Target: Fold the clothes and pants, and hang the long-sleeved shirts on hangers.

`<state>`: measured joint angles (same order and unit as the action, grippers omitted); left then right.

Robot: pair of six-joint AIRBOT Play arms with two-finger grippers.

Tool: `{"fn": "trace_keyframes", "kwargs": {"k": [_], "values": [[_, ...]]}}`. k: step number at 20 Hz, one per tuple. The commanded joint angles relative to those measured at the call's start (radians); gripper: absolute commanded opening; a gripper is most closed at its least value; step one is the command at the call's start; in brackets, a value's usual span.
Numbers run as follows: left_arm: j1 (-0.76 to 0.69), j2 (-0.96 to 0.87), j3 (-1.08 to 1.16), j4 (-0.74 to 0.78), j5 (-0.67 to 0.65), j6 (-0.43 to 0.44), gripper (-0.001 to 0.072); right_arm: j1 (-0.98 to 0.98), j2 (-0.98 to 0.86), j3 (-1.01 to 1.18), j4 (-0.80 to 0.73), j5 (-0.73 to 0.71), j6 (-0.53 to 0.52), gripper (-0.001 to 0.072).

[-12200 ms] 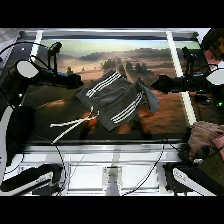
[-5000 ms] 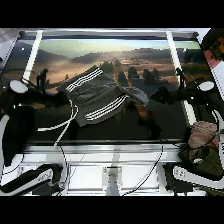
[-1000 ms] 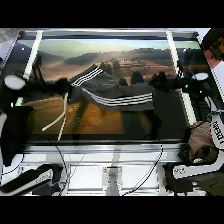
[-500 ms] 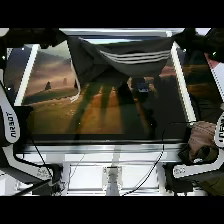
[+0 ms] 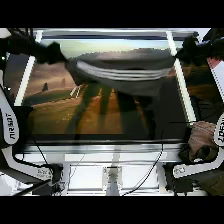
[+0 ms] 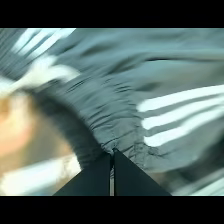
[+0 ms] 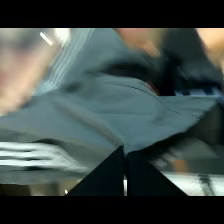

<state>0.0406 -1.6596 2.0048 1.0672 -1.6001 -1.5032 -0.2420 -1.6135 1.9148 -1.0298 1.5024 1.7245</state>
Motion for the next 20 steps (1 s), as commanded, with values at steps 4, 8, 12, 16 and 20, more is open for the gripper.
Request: {"fn": "trace_keyframes", "kwargs": {"k": [4, 8, 12, 16, 20], "values": [[-0.071, 0.007, -0.175, 0.354, -0.161, 0.006, -0.0002, 0.059, -0.008, -0.287, -0.195, 0.157, 0.010, 0.0005], [-0.172, 0.007, -0.328, 0.376, -0.176, 0.007, -0.0001, 0.143, -0.008, -0.468, -0.234, 0.121, -0.016, 0.0005], [-0.283, 0.007, -0.440, 0.376, -0.126, -0.005, 0.0001, 0.245, -0.008, -0.488, -0.232, 0.084, -0.017, 0.0026], [-0.328, 0.007, -0.491, 0.397, -0.109, -0.049, 0.0019, 0.283, -0.008, -0.488, -0.305, 0.082, -0.016, 0.0147], [-0.328, 0.007, -0.501, 0.548, -0.132, -0.091, 0.0295, 0.284, -0.008, -0.487, -0.331, 0.101, -0.016, 0.0633]]}}
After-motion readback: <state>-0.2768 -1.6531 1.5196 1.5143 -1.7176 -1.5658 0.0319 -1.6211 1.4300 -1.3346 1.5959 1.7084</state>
